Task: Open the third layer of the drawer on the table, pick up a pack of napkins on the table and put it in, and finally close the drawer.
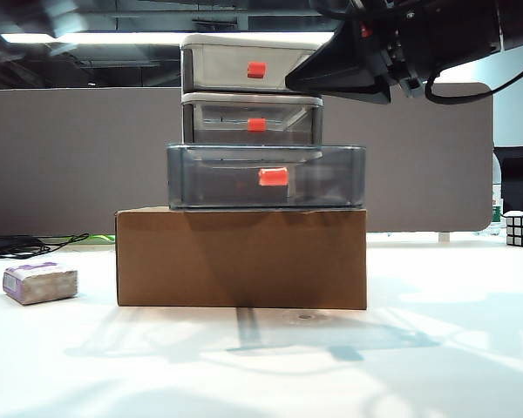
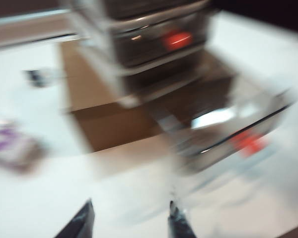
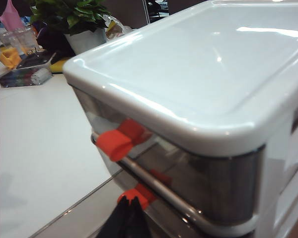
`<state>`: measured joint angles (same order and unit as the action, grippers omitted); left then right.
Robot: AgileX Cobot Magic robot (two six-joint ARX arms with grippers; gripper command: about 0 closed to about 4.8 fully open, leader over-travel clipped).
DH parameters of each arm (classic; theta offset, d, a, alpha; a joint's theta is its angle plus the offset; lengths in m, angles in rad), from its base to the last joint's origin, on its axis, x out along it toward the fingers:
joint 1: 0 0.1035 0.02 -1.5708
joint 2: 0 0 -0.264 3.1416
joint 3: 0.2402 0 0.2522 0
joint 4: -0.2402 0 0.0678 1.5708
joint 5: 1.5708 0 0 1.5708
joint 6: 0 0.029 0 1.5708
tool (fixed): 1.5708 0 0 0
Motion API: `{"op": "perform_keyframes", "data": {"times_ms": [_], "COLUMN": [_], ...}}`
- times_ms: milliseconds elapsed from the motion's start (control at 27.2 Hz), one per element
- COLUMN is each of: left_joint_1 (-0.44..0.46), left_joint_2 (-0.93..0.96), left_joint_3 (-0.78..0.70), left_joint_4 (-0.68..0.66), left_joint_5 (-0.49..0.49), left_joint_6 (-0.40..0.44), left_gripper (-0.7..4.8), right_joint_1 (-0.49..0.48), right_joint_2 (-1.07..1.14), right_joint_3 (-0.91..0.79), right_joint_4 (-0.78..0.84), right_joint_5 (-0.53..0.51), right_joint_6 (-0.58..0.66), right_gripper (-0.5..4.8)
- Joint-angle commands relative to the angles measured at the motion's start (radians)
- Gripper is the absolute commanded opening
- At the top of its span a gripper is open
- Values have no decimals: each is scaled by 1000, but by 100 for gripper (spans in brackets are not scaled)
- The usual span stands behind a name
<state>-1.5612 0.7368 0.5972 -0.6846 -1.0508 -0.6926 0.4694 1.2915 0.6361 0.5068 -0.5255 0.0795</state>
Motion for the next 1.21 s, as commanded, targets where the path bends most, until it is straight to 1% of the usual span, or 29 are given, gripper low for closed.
{"op": "perform_keyframes", "data": {"times_ms": [37, 74, 110, 184, 258, 331, 405, 442, 515, 552, 626, 700, 773, 810, 884, 957, 1031, 1104, 1141, 1215], "left_joint_1": [10, 10, 13, 26, 65, 98, 105, 104, 106, 106, 108, 112, 132, 151, 181, 216, 251, 285, 303, 359], "left_joint_2": [-148, -187, -229, -288, -365, -442, -498, -525, -553, -558, -555, -547, -540, -536, -536, -531, -503, -442, -406, -312], "left_joint_3": [-1, -4, -14, -29, -33, -32, -32, -32, -32, -32, -32, -32, -32, -32, -32, -32, -32, -32, -32, -32], "left_joint_4": [-259, -258, -249, -252, -269, -240, -176, -126, -46, -9, 26, 66, 135, 150, 172, 224, 303, 390, 426, 489], "left_joint_5": [-60, -76, -141, -234, -253, -245, -227, -193, -119, -106, -91, -90, -74, -54, -37, 41, 128, 220, 257, 332], "left_joint_6": [-14, -18, 1, 0, 22, 67, 152, 185, 223, 270, 358, 398, 472, 528, 544, 547, 548, 575, 598, 696], "left_gripper": [183, 183, 183, 189, 197, 242, 302, 318, 318, 319, 319, 318, 319, 319, 319, 319, 319, 318, 319, 319], "right_joint_1": [0, 0, 0, 0, 0, 3, 3, 3, 3, 5, 12, 12, 14, 14, 14, 14, 14, 14, 14, 14], "right_joint_2": [-3, -3, -3, -3, -3, -3, -3, -3, -2, -1, 0, 0, 0, 0, 0, 0, 0, 0, 0, 0], "right_joint_3": [5, 5, 5, 5, 5, 5, 5, 5, 5, 5, 5, 5, 5, 5, 5, 5, 5, 5, 5, 5], "right_joint_4": [10, 10, 10, 11, 14, 14, 14, 14, 19, 23, 26, 26, 21, 21, 21, 21, 22, 21, 21, 21], "right_joint_5": [-14, -17, -16, -21, -31, -31, -31, -31, -31, -31, -27, -28, -32, -32, -32, -32, -35, -35, -35, -35], "right_joint_6": [30, 33, 33, 33, 34, 48, 50, 50, 51, 51, 51, 52, 57, 69, 78, 78, 78, 82, 85, 93], "right_gripper": [-6, -6, -6, -6, -6, -6, -6, -6, -6, -6, -6, -6, -6, -6, -6, -6, -6, -6, -6, -6]}}
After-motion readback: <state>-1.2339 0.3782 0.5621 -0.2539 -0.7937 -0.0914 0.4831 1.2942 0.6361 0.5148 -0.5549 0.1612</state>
